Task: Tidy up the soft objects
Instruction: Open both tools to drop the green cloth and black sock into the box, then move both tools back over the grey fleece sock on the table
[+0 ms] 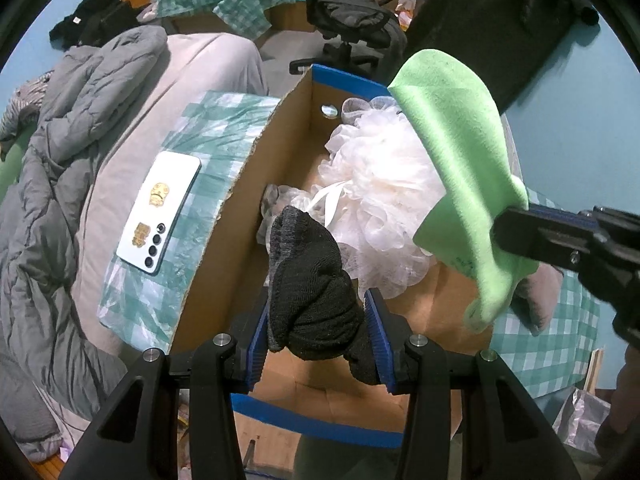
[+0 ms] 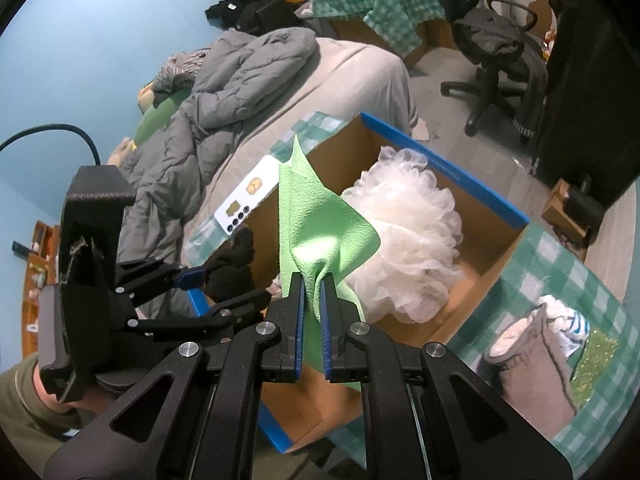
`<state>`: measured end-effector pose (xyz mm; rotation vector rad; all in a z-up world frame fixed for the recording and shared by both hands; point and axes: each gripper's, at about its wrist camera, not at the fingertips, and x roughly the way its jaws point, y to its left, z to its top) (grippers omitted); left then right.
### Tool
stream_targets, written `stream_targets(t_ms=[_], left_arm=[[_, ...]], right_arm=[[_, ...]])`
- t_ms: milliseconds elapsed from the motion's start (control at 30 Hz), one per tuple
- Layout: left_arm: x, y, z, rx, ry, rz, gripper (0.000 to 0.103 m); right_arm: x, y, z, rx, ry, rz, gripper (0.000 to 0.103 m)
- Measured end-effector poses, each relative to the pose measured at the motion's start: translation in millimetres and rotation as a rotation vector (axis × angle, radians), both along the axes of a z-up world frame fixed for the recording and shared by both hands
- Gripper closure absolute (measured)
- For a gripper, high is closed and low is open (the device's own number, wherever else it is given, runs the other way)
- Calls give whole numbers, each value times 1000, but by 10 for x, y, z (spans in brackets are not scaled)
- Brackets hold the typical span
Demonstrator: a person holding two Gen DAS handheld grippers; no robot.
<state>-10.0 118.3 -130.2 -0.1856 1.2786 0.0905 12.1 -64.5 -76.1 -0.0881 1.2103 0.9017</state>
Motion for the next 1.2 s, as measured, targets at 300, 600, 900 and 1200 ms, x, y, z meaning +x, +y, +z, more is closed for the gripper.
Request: stream_targets(t_ms=[300, 600, 900, 1200], left_arm=[[6, 41, -97, 33, 40, 1, 42], [-74, 126, 1, 13, 20, 47, 29], [-96, -52, 112, 7, -4, 23, 29], [-67, -369, 158, 1, -3, -30, 29]], right_arm=[[30, -16, -155, -23, 57, -31, 92], [18, -96, -143, -50, 39, -54, 56], [16, -323, -102, -72, 24, -78, 50], [48, -639, -42, -85, 7, -129, 46]])
